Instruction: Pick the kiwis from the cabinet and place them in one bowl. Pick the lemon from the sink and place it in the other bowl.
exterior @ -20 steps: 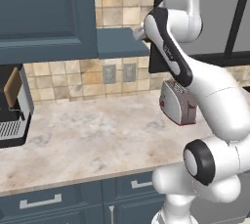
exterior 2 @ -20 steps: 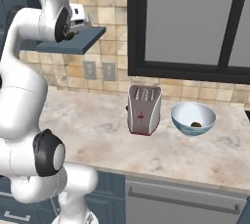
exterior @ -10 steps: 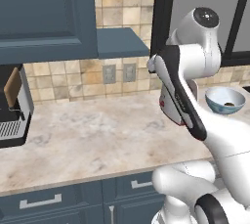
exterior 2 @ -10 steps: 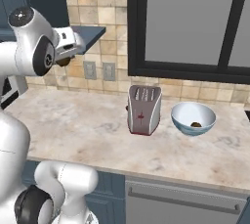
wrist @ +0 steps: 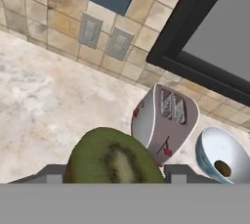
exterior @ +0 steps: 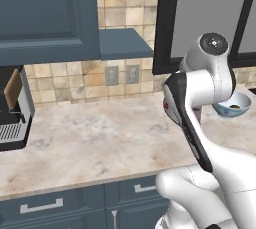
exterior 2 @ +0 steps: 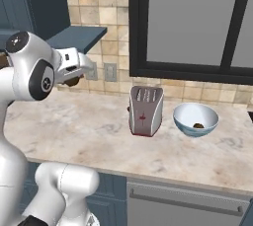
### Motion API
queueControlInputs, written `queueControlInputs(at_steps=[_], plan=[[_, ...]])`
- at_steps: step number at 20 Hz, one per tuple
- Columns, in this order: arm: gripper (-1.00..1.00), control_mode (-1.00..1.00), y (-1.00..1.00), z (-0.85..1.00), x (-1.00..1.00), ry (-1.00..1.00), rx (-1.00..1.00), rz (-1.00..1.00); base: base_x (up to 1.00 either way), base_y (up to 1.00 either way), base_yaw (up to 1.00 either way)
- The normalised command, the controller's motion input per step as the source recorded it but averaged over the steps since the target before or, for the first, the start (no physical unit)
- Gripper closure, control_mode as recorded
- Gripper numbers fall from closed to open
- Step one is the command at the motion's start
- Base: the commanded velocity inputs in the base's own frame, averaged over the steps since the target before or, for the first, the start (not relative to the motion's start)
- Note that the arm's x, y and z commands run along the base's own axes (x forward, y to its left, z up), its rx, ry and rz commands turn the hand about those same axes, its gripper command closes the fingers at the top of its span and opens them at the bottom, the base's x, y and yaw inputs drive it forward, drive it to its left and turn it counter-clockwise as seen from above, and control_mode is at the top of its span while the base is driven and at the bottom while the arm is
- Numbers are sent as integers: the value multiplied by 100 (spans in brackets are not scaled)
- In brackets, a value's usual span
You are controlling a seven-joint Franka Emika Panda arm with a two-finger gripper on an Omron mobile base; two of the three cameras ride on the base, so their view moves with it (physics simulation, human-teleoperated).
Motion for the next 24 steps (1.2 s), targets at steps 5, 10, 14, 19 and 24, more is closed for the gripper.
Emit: queueControlInputs(at_steps=[5,10,14,19,24], plan=[[100,-100,-6,0,0,0,0,0,0,0,0],[100,100,-19,0,0,0,1,0,0,-37,0],[100,100,0,0,0,0,0,0,0,-68,0],[100,100,0,0,0,0,0,0,0,-73,0],[100,100,0,0,0,0,0,0,1,-71,0]])
